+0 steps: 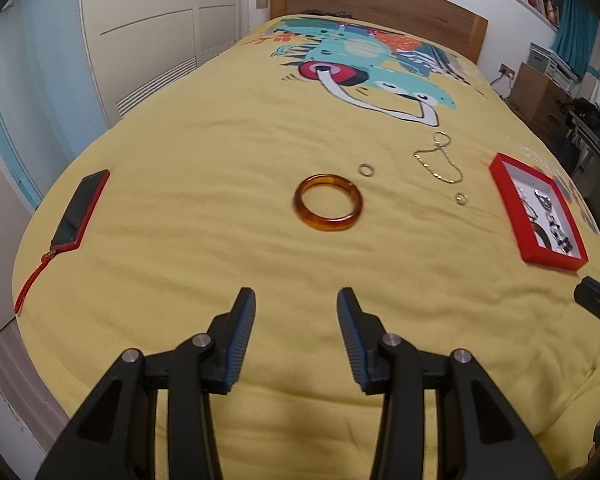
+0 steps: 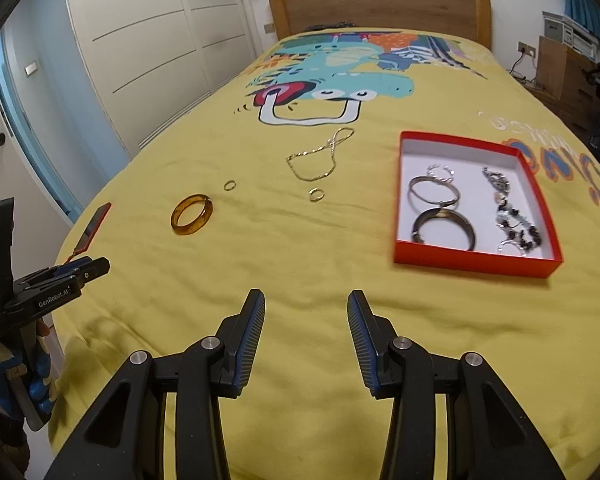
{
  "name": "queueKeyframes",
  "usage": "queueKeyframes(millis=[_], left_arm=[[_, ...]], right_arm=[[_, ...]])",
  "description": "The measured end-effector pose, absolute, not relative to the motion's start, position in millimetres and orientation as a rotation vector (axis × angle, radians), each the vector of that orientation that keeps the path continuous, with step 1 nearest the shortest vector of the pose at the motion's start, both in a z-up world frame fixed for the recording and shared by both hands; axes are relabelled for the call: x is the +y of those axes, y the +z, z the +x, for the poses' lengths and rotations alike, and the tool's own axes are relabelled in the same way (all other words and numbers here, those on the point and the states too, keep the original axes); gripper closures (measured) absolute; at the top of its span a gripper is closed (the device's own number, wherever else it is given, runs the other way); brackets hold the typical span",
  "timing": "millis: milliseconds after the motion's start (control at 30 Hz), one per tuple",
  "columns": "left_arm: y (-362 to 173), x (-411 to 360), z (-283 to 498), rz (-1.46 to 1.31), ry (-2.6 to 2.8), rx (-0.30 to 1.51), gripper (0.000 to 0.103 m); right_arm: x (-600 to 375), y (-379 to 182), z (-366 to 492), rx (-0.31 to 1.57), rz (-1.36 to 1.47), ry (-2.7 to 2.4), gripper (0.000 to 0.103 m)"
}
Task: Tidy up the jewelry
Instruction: 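Move the left tool to the amber bangle while the right tool approaches a silver ring, then grasp the amber bangle rim with the left tool while the right tool grasps the silver ring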
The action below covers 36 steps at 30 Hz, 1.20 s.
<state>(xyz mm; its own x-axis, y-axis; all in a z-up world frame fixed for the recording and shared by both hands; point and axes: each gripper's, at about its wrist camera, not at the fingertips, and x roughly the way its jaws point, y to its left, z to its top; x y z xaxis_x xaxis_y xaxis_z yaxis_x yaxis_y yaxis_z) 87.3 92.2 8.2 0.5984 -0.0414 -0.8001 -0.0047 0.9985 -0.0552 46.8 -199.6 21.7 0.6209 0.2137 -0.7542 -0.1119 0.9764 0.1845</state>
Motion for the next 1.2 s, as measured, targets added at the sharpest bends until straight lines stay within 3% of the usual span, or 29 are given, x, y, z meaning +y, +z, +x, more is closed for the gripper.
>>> queueKeyframes(millis=[233,833,1200], left_arm=[[-4.1,108.5,111.1,-0.114,-0.035,0.949,0.063],[-39.4,110.2,215.0,-0.147,-0.062,1.03,0.063],[-75.3,104.2,235.7,-0.122,-0.04,1.093,0.063]], right_arm=[[-185.6,1.2,76.6,0.92,0.126,0.204,0.055],[-177.8,-26.5,187.0,0.954,0.138,0.164,0.055],[-183.4,-45.4,240.4,1.009,0.144,0.118,0.055]])
